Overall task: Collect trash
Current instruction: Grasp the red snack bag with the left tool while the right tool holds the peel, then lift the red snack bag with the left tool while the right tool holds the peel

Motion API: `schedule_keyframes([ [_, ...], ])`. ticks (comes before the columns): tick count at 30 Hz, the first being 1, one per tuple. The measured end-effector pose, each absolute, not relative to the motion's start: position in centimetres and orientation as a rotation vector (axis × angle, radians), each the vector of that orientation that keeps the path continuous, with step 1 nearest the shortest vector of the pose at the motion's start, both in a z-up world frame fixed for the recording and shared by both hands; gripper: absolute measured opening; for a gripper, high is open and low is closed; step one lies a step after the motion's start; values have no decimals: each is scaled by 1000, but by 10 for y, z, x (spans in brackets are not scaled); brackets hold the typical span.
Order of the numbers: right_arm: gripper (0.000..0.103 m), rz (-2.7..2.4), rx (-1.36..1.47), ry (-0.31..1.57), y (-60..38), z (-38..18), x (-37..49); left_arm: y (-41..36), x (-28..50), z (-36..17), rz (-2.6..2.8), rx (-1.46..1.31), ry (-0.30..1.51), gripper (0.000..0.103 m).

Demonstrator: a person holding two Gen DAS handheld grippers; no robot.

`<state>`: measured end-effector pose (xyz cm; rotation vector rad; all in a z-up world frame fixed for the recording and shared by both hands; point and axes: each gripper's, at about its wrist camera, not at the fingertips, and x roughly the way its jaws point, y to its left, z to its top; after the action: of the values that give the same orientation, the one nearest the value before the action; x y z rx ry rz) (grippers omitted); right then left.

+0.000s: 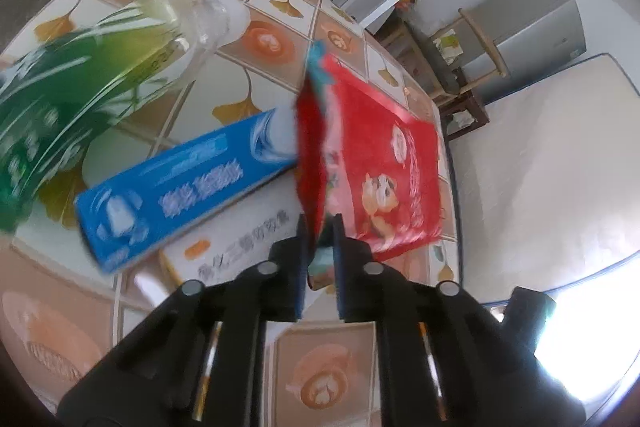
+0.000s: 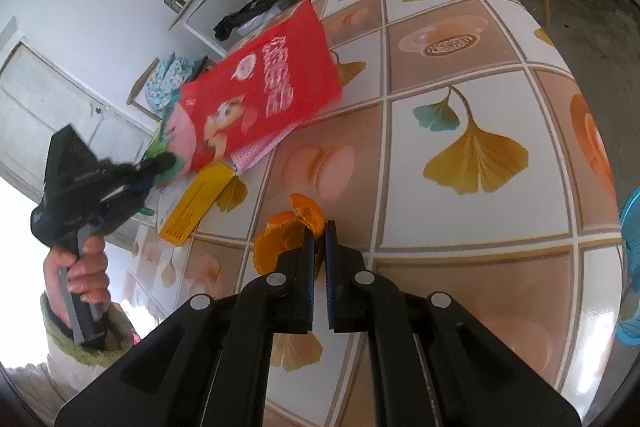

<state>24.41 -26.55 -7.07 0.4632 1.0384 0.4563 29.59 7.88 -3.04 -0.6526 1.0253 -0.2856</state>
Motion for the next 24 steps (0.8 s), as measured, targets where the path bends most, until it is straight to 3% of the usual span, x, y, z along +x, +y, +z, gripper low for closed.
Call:
schedule_keyframes([
  [12, 5, 401, 482, 1028, -289, -60, 207, 128, 150, -34, -190, -766, 915, 8],
  [19, 5, 411, 547, 995, -302, -41, 185, 126, 92, -51, -137, -733, 983, 10],
  [22, 5, 438, 548, 987, -291, -35, 176, 105, 76, -57, -180, -658, 1043, 17],
  [24, 5, 457, 541, 989, -281, -33, 173, 92, 67, -60, -248, -624, 1073, 30],
])
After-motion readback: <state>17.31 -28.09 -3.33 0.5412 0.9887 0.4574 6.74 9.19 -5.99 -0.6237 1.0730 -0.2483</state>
